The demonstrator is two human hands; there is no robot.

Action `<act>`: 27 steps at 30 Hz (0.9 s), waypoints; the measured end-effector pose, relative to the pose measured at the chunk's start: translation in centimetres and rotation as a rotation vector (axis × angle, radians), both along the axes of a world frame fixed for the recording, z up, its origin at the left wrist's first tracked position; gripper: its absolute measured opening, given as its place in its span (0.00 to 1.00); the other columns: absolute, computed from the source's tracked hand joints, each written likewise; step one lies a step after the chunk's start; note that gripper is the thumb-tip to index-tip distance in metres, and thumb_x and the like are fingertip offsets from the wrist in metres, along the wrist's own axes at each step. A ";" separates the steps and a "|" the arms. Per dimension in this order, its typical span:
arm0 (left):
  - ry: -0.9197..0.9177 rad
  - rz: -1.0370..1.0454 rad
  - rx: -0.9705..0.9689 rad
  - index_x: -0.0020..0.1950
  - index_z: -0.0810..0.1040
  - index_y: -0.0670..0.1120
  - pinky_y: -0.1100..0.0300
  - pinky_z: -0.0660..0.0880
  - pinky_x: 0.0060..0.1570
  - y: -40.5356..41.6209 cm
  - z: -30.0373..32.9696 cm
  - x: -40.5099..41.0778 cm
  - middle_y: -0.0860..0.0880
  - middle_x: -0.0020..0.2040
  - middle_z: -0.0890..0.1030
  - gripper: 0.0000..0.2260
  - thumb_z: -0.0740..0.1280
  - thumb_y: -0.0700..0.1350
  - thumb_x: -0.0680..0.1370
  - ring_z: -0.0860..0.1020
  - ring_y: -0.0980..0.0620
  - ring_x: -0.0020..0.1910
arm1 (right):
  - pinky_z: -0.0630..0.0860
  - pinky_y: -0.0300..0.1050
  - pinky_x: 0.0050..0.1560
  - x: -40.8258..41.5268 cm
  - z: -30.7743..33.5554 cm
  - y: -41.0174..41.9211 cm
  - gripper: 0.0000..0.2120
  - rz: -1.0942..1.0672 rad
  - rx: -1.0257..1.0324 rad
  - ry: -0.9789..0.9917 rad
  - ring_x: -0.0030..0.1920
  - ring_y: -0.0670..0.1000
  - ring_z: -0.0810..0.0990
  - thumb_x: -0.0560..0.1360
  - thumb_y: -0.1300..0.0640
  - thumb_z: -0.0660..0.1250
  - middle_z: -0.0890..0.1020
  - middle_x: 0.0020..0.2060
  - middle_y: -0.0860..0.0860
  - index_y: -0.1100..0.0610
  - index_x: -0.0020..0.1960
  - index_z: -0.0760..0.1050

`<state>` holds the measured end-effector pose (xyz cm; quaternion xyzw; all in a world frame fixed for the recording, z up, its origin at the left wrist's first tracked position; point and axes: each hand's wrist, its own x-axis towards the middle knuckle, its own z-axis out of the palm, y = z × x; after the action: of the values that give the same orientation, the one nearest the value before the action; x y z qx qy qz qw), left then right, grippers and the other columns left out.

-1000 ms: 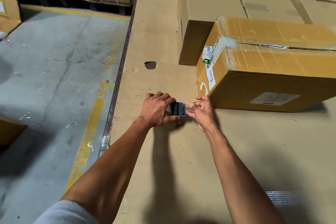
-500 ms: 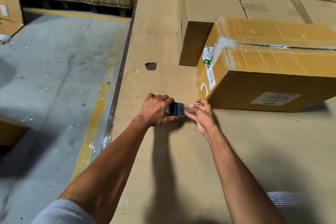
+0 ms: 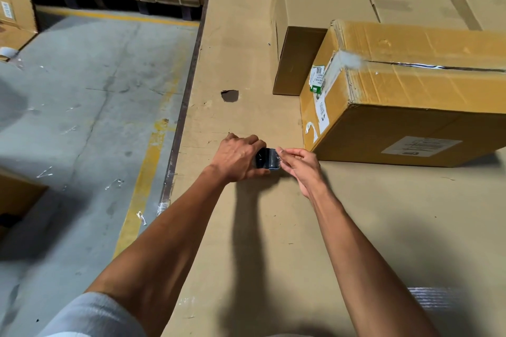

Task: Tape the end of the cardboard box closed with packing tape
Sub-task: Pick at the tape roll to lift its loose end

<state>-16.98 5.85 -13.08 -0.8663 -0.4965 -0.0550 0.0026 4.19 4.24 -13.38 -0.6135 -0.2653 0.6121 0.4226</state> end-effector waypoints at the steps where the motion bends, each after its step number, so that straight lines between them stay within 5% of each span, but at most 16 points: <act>1: -0.001 -0.001 0.002 0.65 0.78 0.51 0.49 0.73 0.53 0.0 0.0 0.0 0.51 0.57 0.82 0.32 0.67 0.76 0.75 0.84 0.42 0.46 | 0.85 0.43 0.54 -0.2 -0.1 0.1 0.18 0.013 -0.014 -0.050 0.49 0.51 0.86 0.73 0.59 0.81 0.86 0.50 0.59 0.66 0.57 0.80; 7: -0.011 0.004 -0.001 0.65 0.78 0.51 0.49 0.73 0.53 0.2 -0.3 -0.1 0.51 0.57 0.82 0.32 0.67 0.76 0.75 0.83 0.42 0.47 | 0.86 0.43 0.45 -0.4 0.1 0.6 0.09 0.009 -0.029 -0.155 0.44 0.54 0.85 0.75 0.63 0.79 0.84 0.45 0.59 0.61 0.43 0.79; 16: -0.077 0.036 -0.005 0.67 0.78 0.51 0.48 0.72 0.54 -0.1 -0.8 -0.6 0.51 0.57 0.83 0.32 0.67 0.74 0.76 0.84 0.43 0.51 | 0.86 0.43 0.45 -0.3 -0.1 1.0 0.09 0.039 0.000 -0.159 0.46 0.56 0.87 0.80 0.66 0.72 0.84 0.52 0.65 0.61 0.46 0.72; 21: -0.143 0.060 -0.033 0.70 0.76 0.52 0.47 0.74 0.57 -0.3 -1.2 -1.2 0.51 0.61 0.83 0.35 0.63 0.76 0.76 0.83 0.45 0.56 | 0.86 0.43 0.42 -0.2 0.7 0.7 0.11 0.007 -0.018 0.006 0.45 0.55 0.85 0.84 0.70 0.64 0.83 0.45 0.61 0.59 0.45 0.67; 27: -0.120 0.043 -0.015 0.73 0.75 0.51 0.46 0.72 0.60 -0.2 -1.3 -1.7 0.50 0.63 0.83 0.35 0.61 0.76 0.79 0.81 0.46 0.59 | 0.87 0.47 0.44 0.9 1.1 0.5 0.08 0.019 -0.094 0.221 0.48 0.57 0.86 0.83 0.70 0.64 0.85 0.48 0.63 0.61 0.47 0.71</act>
<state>-18.63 5.65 -14.34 -0.8506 -0.5145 -0.1031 -0.0324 5.05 4.71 -12.31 -0.5590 -0.1938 0.6916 0.4143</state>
